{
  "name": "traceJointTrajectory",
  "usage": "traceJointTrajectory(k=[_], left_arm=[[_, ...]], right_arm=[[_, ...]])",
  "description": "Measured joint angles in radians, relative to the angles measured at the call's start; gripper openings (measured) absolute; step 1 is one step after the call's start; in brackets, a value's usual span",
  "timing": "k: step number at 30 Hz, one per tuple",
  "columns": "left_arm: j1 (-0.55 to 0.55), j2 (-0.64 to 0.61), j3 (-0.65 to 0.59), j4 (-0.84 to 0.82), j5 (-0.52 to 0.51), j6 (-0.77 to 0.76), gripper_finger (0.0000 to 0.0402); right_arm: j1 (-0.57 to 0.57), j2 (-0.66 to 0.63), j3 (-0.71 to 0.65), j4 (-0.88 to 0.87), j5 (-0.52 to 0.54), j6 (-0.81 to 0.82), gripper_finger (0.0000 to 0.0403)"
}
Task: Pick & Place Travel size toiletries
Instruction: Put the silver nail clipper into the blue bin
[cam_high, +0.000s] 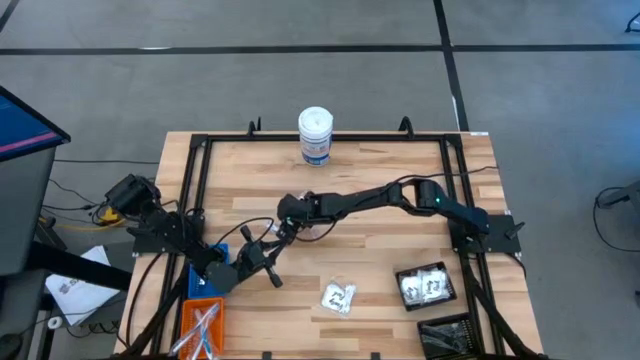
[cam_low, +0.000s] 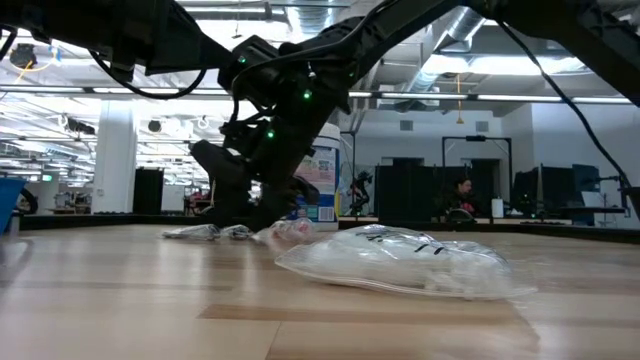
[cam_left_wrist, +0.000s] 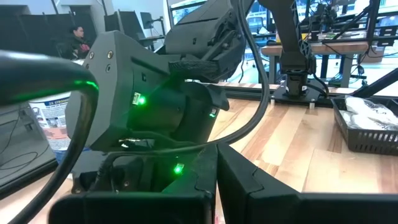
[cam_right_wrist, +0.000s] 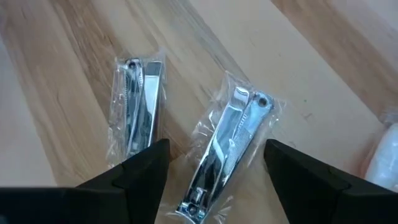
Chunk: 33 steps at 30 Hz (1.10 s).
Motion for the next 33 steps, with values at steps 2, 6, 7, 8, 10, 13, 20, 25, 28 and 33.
traceJointTrajectory(k=[2, 6, 7, 8, 10, 13, 20, 25, 28, 33], left_arm=[[0.000, 0.000, 0.000, 0.000, 0.000, 0.000, 0.0001], [0.000, 0.000, 0.000, 0.000, 0.000, 0.000, 0.0001], [0.000, 0.000, 0.000, 0.000, 0.000, 0.000, 0.0001], [0.000, 0.000, 0.000, 0.000, 0.000, 0.000, 0.0001], [0.000, 0.000, 0.000, 0.000, 0.000, 0.000, 0.0001], [0.000, 0.000, 0.000, 0.000, 0.000, 0.000, 0.0001], [0.000, 0.000, 0.000, 0.000, 0.000, 0.000, 0.0001], [0.000, 0.000, 0.000, 0.000, 0.000, 0.000, 0.0001], [0.000, 0.000, 0.000, 0.000, 0.000, 0.000, 0.0001], [-0.002, 0.000, 0.000, 0.000, 0.000, 0.000, 0.0001]], right_arm=[[-0.004, 0.000, 0.001, -0.020, 0.007, -0.005, 0.0257], [-0.019, -0.002, 0.002, -0.078, 0.002, -0.049, 0.0232], [-0.022, -0.002, 0.002, -0.092, 0.002, -0.054, 0.0221], [-0.024, -0.002, 0.001, -0.103, 0.002, -0.056, 0.0210], [-0.025, -0.002, 0.001, -0.114, 0.006, -0.056, 0.0184], [-0.025, -0.002, -0.001, -0.116, 0.010, -0.056, 0.0136], [-0.027, -0.005, -0.003, -0.100, 0.012, -0.130, 0.0039], [-0.027, -0.023, -0.007, -0.093, 0.005, -0.193, 0.0039], [-0.021, -0.043, -0.011, -0.118, 0.003, -0.227, 0.0046], [-0.002, -0.083, -0.008, -0.128, 0.046, -0.279, 0.0048]])
